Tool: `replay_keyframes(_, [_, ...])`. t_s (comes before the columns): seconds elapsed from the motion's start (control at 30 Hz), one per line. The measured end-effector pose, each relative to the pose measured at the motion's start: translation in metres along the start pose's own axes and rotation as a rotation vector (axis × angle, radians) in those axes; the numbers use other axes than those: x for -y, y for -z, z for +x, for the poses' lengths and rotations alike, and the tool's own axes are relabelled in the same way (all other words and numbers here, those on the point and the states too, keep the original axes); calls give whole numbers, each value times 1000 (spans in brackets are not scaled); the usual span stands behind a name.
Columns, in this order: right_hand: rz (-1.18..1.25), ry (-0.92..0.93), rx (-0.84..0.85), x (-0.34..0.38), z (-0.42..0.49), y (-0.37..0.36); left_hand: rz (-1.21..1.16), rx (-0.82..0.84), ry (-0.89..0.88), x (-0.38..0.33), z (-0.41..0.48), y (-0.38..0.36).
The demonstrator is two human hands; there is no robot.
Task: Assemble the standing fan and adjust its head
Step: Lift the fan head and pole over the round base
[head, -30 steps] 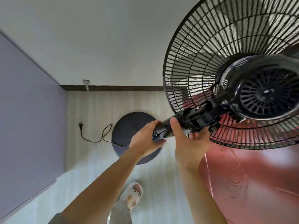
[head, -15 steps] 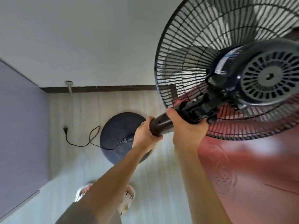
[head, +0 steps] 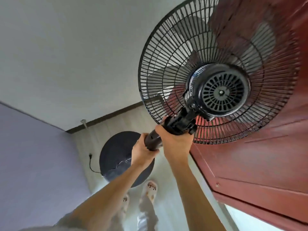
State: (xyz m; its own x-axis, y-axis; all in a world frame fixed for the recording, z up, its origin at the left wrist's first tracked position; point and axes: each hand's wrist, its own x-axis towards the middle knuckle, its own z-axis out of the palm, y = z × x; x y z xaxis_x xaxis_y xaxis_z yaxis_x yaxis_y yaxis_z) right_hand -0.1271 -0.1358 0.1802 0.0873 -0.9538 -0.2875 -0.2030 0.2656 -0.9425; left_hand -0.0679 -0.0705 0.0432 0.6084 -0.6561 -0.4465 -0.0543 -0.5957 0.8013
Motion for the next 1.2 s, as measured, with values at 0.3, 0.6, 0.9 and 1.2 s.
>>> replay_keyframes(0.3, [83,116,-167,69,-138,107,205,203,-283,-46,-140,34])
replay_keyframes(0.6, [315,45,-656,54,-272,235,456,598,-544,-69,-277,-4])
replay_keyframes(0.9, [651,-80,-1092,-20,-415,376,775,944,-845,-53,-428,-107])
replay_keyframes(1.2, [880,-84,-1431,-91,-565,543,974,1225,-1181,-24,-616,-221])
